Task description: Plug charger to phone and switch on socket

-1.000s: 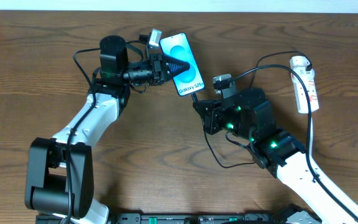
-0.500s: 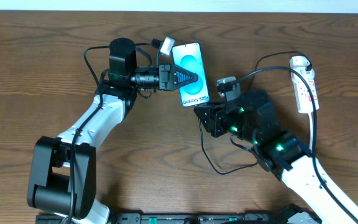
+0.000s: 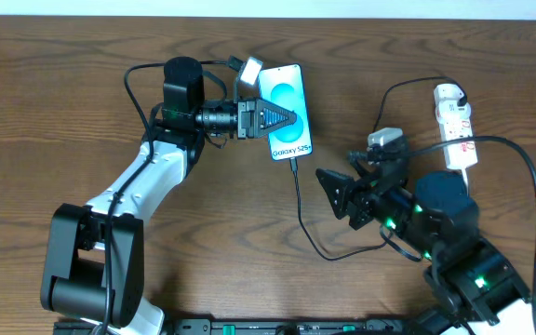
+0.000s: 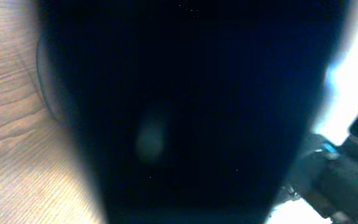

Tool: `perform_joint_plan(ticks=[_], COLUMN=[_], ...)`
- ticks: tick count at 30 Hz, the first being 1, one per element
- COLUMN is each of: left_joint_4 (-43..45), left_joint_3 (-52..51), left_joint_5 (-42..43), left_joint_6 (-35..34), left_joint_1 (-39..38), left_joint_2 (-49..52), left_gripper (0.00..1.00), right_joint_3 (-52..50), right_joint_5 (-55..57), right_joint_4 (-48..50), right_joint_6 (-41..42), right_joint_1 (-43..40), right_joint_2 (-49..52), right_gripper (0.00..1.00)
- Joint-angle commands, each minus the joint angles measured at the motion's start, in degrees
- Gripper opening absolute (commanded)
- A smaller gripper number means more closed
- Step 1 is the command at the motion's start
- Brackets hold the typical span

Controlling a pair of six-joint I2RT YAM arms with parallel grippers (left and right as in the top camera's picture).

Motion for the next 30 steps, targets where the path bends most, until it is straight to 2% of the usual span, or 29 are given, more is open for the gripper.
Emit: perform_joint_plan(ticks=[1,10,18,30], left_joint_4=[0.5,0.0,-0.6,-1.6], left_joint_3=[-0.2,-0.2,-0.2,-0.2], left_joint_5=[0.5,-1.2,-1.1,-0.9], left_joint_6=[0.1,-5.3,-5.4,-5.4], left_joint_1=[0.2,0.2,0.2,0.2], left_joint_2=[-0.1,-0.1,-0.1,-0.1], left_gripper=[0.07,0.07,0.07,0.07], right_joint_3=[0.5,0.5,0.5,0.5], right_joint_5=[2.6,1.4,9.8,10.8], right_joint_4=[-2.6,1.1,2.1,7.2], right_joint_6=[-0.1,1.3,1.3,1.3], right_joint_1=[1.0,10.2,12.5,12.5], right_joint_2=[5.4,17.9,20.7,20.7], right_gripper=[0.63,0.58,0.33,0.15])
